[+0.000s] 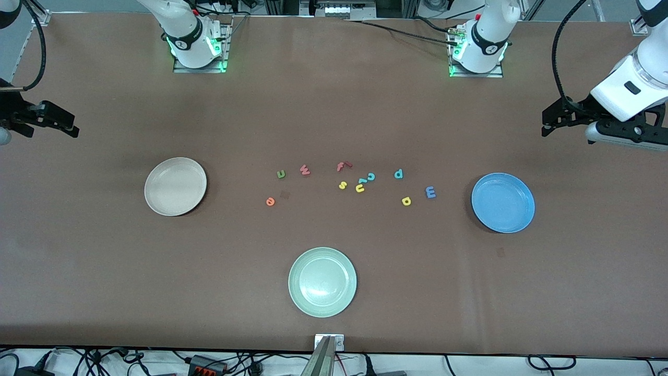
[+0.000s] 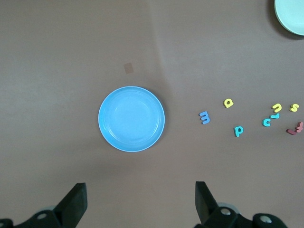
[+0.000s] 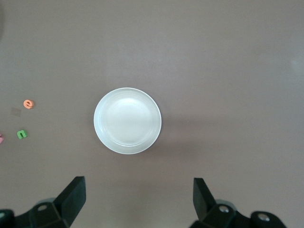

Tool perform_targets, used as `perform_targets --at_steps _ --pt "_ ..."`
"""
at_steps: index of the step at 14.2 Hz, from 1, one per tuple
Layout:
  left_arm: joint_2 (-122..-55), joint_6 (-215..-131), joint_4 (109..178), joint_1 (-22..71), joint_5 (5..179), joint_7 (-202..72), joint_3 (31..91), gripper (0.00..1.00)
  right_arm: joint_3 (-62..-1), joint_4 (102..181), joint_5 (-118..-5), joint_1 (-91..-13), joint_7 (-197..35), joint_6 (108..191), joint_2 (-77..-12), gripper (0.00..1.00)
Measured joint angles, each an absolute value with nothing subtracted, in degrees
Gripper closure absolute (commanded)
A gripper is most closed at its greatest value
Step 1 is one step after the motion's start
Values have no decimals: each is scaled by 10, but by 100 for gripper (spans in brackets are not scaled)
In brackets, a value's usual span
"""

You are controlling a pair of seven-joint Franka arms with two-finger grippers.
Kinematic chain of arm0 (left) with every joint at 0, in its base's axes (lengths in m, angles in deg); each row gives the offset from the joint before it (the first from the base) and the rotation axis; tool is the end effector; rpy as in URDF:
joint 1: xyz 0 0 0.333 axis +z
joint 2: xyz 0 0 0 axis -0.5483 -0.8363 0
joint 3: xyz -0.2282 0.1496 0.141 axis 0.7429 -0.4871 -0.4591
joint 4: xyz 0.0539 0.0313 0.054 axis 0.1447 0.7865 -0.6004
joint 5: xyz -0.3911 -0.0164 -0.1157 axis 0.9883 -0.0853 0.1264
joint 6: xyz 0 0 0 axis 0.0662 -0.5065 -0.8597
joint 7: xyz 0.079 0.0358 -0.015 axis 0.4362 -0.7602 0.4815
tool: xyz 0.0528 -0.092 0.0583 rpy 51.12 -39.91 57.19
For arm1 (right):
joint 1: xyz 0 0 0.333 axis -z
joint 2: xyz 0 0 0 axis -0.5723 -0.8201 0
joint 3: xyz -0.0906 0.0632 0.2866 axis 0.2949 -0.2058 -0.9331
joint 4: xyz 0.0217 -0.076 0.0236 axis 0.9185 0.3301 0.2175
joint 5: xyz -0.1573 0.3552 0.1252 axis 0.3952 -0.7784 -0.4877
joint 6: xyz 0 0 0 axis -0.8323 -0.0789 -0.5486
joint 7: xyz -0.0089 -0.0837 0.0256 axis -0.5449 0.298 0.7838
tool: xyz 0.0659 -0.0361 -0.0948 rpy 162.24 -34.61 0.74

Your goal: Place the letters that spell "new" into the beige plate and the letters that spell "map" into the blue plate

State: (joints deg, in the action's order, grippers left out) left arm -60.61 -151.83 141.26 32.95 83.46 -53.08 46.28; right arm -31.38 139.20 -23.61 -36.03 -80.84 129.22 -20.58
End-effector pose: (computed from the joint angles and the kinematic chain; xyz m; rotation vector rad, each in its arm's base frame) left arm 0.5646 -0.0422 0.5696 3.1202 -0.2507 0.0161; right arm 0.5707 -0.0491 0.5612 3.1276 0.0117 -0.0149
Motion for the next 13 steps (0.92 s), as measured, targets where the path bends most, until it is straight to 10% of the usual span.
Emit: perform_targets --at_steps 13 --pt "-606 -1518 1413 328 835 -531 464 0 -315 1406 -236 -360 -808 1284 -205 0"
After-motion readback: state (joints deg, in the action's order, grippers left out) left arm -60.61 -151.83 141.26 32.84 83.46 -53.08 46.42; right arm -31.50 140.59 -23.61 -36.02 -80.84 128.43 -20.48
